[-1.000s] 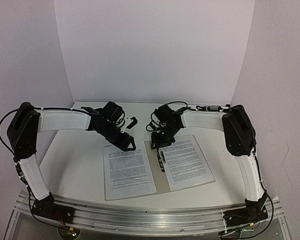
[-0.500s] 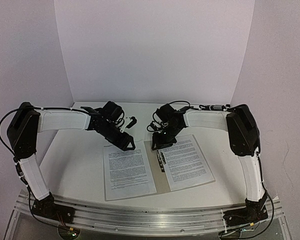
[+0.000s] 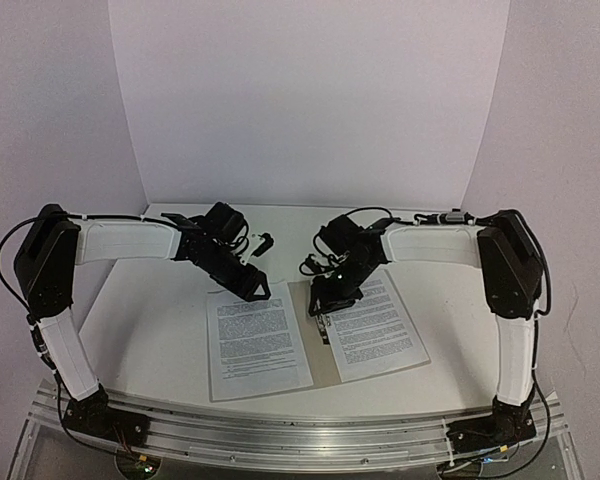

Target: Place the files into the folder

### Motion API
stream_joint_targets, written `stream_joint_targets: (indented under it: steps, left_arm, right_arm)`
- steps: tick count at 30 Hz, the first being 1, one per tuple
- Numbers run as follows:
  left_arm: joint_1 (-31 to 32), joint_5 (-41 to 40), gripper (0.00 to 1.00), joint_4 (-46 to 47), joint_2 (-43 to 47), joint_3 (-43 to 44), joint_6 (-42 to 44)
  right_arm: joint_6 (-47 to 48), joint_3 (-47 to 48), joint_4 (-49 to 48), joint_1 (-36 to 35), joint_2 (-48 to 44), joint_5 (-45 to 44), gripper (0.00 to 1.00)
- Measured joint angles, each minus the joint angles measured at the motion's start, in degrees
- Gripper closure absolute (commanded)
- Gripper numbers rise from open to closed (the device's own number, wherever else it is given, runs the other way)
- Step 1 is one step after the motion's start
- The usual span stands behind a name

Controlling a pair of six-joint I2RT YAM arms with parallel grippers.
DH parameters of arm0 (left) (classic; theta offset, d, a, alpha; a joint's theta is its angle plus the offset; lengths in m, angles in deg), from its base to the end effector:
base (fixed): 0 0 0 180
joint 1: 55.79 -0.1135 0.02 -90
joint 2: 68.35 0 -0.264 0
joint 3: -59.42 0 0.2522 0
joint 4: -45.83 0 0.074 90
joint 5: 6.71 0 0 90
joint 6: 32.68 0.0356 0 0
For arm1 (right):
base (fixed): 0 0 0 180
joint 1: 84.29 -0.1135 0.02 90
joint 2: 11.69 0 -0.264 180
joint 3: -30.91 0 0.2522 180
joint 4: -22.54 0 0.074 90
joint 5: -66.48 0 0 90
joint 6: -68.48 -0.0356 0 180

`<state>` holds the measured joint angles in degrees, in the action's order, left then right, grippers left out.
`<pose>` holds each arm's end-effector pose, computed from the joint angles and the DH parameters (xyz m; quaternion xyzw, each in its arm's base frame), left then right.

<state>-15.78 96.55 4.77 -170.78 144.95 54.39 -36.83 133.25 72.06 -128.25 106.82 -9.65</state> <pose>0.2826 -0.2478 0.2059 0.3338 0.8951 -0.2036 0.2145 0.3057 0.3067 0.1763 -0.2647 0.9340 0.2059 0.1233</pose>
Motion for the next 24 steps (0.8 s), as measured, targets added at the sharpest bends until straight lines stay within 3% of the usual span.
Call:
stream_joint_targets:
  steps: [6, 11, 16, 24]
  left_arm:
    - [-0.11, 0.00, 0.32, 0.45, -0.01, 0.00, 0.01]
    - [-0.11, 0.06, 0.33, 0.56, -0.01, 0.00, -0.06]
    - [-0.11, 0.15, 0.33, 0.85, -0.01, 0.00, -0.27]
    - [-0.11, 0.24, 0.33, 0.89, -0.01, 0.00, -0.56]
  right_arm:
    - [-0.65, -3.36, 0.32, -1.29, -4.81, -0.10, 0.61]
    - [-0.25, 0.71, 0.86, -1.15, -4.39, -2.53, 0.59]
    - [0.50, 8.29, -0.27, -0.32, 1.46, -6.23, 0.58]
    - [2.48, 16.38, -0.11, 0.32, 12.77, -13.44, 0.70]
